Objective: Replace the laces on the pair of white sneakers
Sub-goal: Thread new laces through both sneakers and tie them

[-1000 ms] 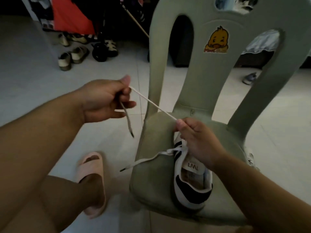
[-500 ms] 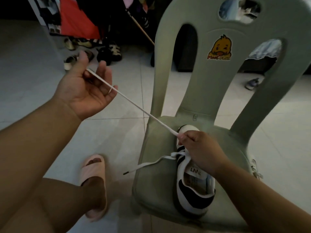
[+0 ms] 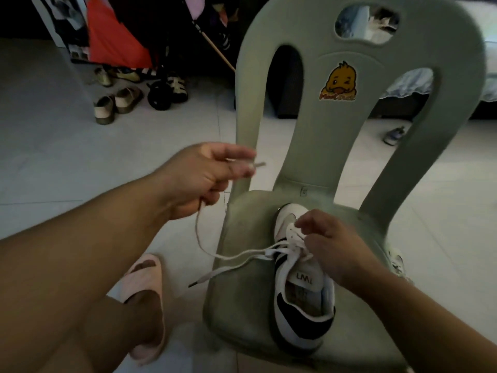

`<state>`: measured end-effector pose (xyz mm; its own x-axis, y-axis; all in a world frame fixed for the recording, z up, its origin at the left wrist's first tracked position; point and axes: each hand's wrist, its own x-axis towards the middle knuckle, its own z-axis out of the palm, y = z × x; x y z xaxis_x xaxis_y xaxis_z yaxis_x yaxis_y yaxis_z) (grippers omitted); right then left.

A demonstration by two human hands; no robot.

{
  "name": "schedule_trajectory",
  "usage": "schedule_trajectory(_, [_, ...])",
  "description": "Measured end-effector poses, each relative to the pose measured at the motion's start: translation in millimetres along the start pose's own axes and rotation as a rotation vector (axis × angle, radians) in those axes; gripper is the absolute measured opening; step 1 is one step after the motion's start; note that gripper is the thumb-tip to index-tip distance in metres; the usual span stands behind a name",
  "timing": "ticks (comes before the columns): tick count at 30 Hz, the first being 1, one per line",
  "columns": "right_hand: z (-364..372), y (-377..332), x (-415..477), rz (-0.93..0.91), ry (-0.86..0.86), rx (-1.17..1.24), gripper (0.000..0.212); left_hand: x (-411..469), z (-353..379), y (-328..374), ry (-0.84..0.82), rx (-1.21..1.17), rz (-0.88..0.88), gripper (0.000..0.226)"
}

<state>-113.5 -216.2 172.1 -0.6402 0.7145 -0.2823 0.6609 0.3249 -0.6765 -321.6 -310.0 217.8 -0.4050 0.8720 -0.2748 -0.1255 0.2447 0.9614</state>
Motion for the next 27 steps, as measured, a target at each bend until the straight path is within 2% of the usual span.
schedule_trajectory(3, [-11.3, 12.0, -11.9, 0.077, -0.056, -0.027, 0.027, -4.5, 34.4, -8.2, -0.116, 0.353, 0.030, 0.017])
schedule_trajectory(5, [-10.3, 22.2, -20.5, 0.134, -0.132, -0.121, 0.031, -5.2, 57.8, -15.6, -0.183, 0.456, 0.055, 0.013])
schedule_trajectory(8, [-5.9, 35.5, -26.0, 0.132, -0.005, -0.243, 0.023, -5.3, 87.9, -29.7, -0.279, 0.617, 0.075, 0.009])
schedule_trajectory(10, [-5.3, 41.1, -29.4, 0.103, 0.080, -0.263, 0.012, -3.4, 104.9, -40.9, -0.288, 0.746, 0.106, 0.009])
schedule_trajectory(13, [-4.3, 47.5, -31.5, 0.144, 0.110, -0.093, 0.016, 0.9, 120.9, -54.7, -0.212, 0.910, 0.177, 0.010])
schedule_trajectory(16, [-3.1, 49.8, -30.4, 0.330, 0.087, 0.372, 0.020, 4.9, 126.2, -65.1, -0.155, 0.908, 0.181, 0.006])
schedule_trajectory(18, [-4.5, 51.4, -29.1, 0.416, 0.054, 0.558, 0.016, 6.6, 128.3, -70.6, -0.134, 0.874, 0.181, 0.008])
schedule_trajectory(24, [-8.3, 55.2, -30.5, 0.438, -0.018, 0.668, 0.013, 7.6, 131.5, -81.3, -0.042, 0.725, 0.158, 0.014])
schedule_trajectory(27, [-7.2, 56.5, -30.4, 0.405, -0.017, 0.646, 0.017, 8.9, 130.4, -82.1, -0.066, 0.725, 0.153, 0.011])
